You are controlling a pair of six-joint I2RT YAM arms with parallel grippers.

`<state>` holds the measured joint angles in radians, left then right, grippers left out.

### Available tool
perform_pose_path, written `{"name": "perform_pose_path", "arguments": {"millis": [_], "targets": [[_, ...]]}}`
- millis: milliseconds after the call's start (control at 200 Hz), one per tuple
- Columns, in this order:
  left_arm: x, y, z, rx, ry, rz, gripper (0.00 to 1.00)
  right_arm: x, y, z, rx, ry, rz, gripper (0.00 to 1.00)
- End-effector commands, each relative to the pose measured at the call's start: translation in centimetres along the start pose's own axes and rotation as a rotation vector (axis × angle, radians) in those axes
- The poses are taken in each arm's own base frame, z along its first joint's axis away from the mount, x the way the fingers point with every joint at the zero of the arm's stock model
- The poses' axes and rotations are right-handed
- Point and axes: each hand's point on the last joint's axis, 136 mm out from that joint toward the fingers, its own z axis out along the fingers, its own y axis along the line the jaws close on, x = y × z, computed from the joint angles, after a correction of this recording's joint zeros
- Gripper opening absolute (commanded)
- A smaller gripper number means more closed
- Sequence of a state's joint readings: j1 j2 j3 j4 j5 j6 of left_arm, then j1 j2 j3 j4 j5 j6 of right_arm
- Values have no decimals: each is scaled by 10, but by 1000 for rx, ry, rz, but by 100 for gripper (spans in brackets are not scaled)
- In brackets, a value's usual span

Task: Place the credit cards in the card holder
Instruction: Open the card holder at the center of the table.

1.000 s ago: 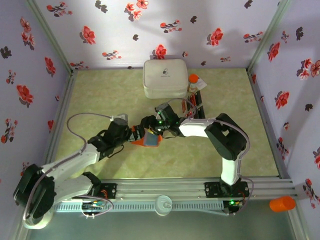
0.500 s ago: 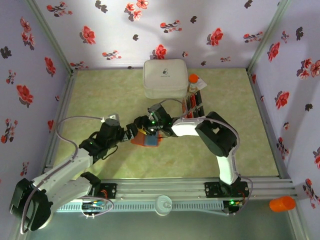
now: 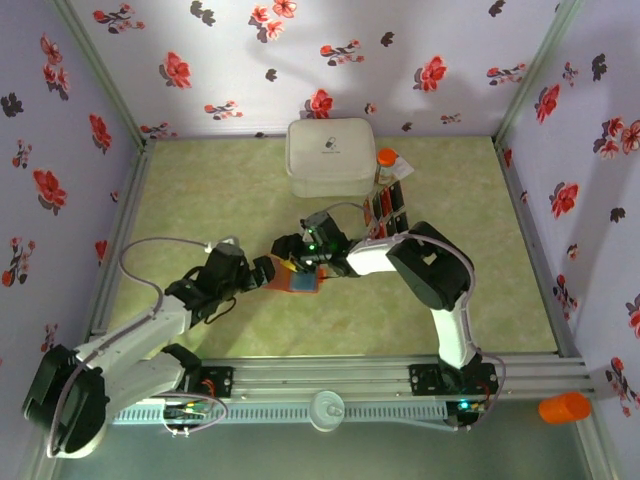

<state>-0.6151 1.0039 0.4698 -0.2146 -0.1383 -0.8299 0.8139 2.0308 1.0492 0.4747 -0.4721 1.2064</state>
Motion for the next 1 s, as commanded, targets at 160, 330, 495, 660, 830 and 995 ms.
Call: {"name": "perform_pose_path", "arguments": {"millis": [160,330,495,660,830,995], "targets": [[1,-8,7,20,12,1,100,8,-32,-15,90,30,15,50],[5,-15,10,30,25,22,100,15,-44,-27,140,49,-6,50],[12,-22,17,35,45,47,100,19,-48,-35,145,52,-5,50],[22,-27,27,22,76,99,100,16,-44,-35,128,35,5,50],[31,-25,38,-24,103,181,100,16,-45,-34,122,29,13,50],[34,-18,45,-103,114,260,100,16,-44,-35,117,26,17,50]]}}
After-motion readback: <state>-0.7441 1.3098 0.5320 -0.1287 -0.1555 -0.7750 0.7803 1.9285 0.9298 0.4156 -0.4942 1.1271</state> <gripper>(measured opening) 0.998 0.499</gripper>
